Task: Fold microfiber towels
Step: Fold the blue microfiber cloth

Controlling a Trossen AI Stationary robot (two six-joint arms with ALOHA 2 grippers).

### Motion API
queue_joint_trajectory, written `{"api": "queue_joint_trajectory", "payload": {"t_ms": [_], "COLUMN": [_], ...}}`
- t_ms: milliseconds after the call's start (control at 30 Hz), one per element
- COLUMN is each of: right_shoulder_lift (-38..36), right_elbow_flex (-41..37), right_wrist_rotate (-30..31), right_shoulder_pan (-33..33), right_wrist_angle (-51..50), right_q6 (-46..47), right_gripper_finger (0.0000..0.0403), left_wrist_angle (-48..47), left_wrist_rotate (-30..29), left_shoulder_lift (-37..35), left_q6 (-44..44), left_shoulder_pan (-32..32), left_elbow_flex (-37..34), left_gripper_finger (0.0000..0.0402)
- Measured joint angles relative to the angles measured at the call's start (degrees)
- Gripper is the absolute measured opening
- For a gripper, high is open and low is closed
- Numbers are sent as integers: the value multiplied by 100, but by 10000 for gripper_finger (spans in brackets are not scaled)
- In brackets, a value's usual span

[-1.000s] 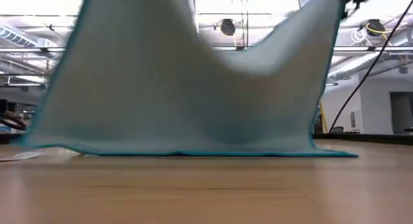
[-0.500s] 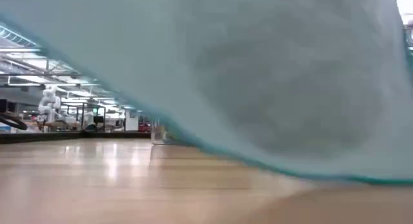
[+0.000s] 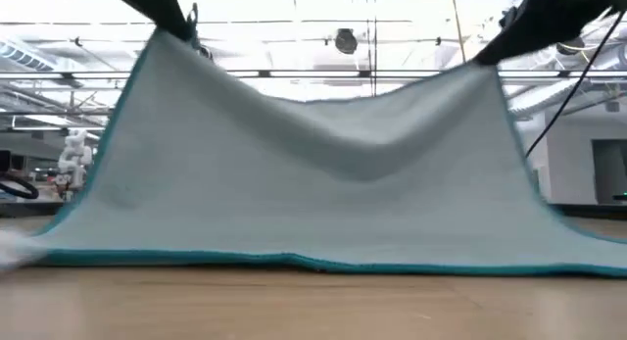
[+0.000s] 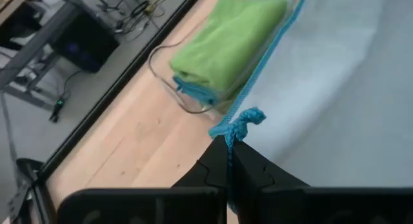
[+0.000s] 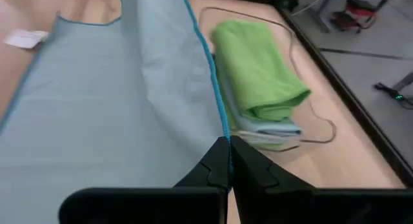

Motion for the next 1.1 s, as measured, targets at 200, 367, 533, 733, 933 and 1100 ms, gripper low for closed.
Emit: {"api": "queue_joint_trajectory", "payload": {"t_ms": [200,367,533,733,933,1100], "right_shoulder_lift": [-22,-24,-26,-24,-8,286], "right_elbow_flex": [-976,-1549,-1976,-2553,-2918,-2973], "right_wrist_rotate": [-665,-1409,-2098,-2431,-2713,-2660], "right_shoulder_pan": [-668,-711,-570,-414,-201,6], "right_wrist_angle": [1509,2688,3448,4449,5366,5341], "right_q6": [-602,-673,-277,490,1178,2085], "right_gripper_finger": [3,3,3,3,3,4], "left_wrist_angle": [996,1447,1523,1552,1553,1838], "left_wrist_rotate": [-3,-11,-10,-2,-35,13], "left_shoulder_lift": [-2,-5,-7,-9,-9,-9], "left_q6": [740,1493,1820,1654,1348,1151], "left_shoulder_pan": [71,-58,-266,-478,-632,-675], "left_elbow_flex": [-539,-780,-1069,-1390,-1501,-1501], "left_gripper_finger": [5,11,4,11,9,5]}}
